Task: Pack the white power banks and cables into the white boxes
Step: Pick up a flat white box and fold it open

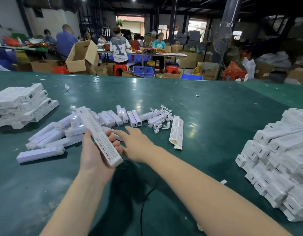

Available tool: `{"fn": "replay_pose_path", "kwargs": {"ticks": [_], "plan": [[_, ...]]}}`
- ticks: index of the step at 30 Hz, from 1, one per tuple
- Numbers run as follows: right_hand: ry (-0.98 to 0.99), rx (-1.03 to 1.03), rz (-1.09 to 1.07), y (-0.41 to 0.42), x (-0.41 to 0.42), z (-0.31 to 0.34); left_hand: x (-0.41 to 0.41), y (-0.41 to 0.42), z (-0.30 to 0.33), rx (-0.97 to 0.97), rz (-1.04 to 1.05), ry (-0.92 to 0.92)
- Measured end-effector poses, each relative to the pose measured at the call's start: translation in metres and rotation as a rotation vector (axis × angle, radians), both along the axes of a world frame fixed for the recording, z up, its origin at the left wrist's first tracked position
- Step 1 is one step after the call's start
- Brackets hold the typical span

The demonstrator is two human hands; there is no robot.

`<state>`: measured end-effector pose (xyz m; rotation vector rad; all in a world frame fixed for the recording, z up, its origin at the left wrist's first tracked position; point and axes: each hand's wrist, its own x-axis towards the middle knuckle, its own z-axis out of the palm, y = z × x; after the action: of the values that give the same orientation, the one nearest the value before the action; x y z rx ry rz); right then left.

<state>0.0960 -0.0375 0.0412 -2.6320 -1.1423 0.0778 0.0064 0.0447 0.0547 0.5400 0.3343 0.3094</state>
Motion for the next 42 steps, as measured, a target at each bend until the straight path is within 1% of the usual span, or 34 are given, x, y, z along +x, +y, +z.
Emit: {"fn": "replay_pose_path", "kwargs": {"ticks": [3,5,9,10,11,13,16,17,18,19,20,22,24,26,29,32,35,38,42], "plan": [[0.007,-0.075,-0.024,0.031,0.013,-0.007,0.001,0.001,0.002,0.002,0.020,0.000],[-0.064,-0.104,-0.051,0.042,0.016,-0.014,0.001,0.003,0.000,0.015,0.025,0.020],[-0.188,-0.046,-0.136,0.032,0.012,-0.020,0.001,0.004,-0.002,0.041,0.023,0.050],[-0.175,-0.011,-0.152,0.023,0.009,-0.019,0.001,0.002,-0.003,0.081,0.035,0.071],[-0.110,0.074,-0.180,0.012,0.005,-0.017,0.002,0.001,-0.004,0.144,0.053,0.102],[0.129,0.362,-0.264,-0.012,-0.003,-0.009,0.002,-0.004,-0.007,0.286,0.088,0.166],[0.632,0.940,-0.359,-0.051,-0.016,0.010,0.004,-0.010,-0.011,0.483,0.098,0.224],[0.788,1.138,-0.351,-0.064,-0.019,0.016,0.004,-0.012,-0.013,0.625,0.110,0.241],[0.890,1.303,-0.328,-0.077,-0.023,0.022,0.003,-0.014,-0.016,0.818,0.135,0.242],[0.933,1.419,-0.299,-0.088,-0.026,0.026,0.002,-0.014,-0.019,1.032,0.168,0.218],[0.912,1.480,-0.274,-0.100,-0.030,0.028,0.000,-0.015,-0.023,1.245,0.196,0.188],[0.731,1.527,-0.254,-0.123,-0.036,0.030,-0.004,-0.019,-0.027,1.608,0.212,0.174],[0.512,1.572,-0.250,-0.140,-0.041,0.031,-0.006,-0.024,-0.029,1.823,0.207,0.144],[0.349,1.617,-0.229,-0.152,-0.048,0.031,-0.005,-0.028,-0.030,1.931,0.197,0.075],[0.199,1.586,-0.172,-0.160,-0.056,0.028,-0.005,-0.031,-0.032,1.970,0.177,-0.024],[0.140,1.475,-0.091,-0.159,-0.060,0.024,-0.005,-0.032,-0.033,1.959,0.151,-0.057],[0.070,1.390,-0.074,-0.159,-0.062,0.023,-0.006,-0.034,-0.034,1.941,0.124,-0.074],[0.058,1.330,-0.071,-0.161,-0.064,0.021,-0.007,-0.033,-0.035,1.935,0.117,-0.075],[0.116,1.255,-0.046,-0.167,-0.063,0.023,-0.008,-0.032,-0.036,1.936,0.059,-0.044]]}}
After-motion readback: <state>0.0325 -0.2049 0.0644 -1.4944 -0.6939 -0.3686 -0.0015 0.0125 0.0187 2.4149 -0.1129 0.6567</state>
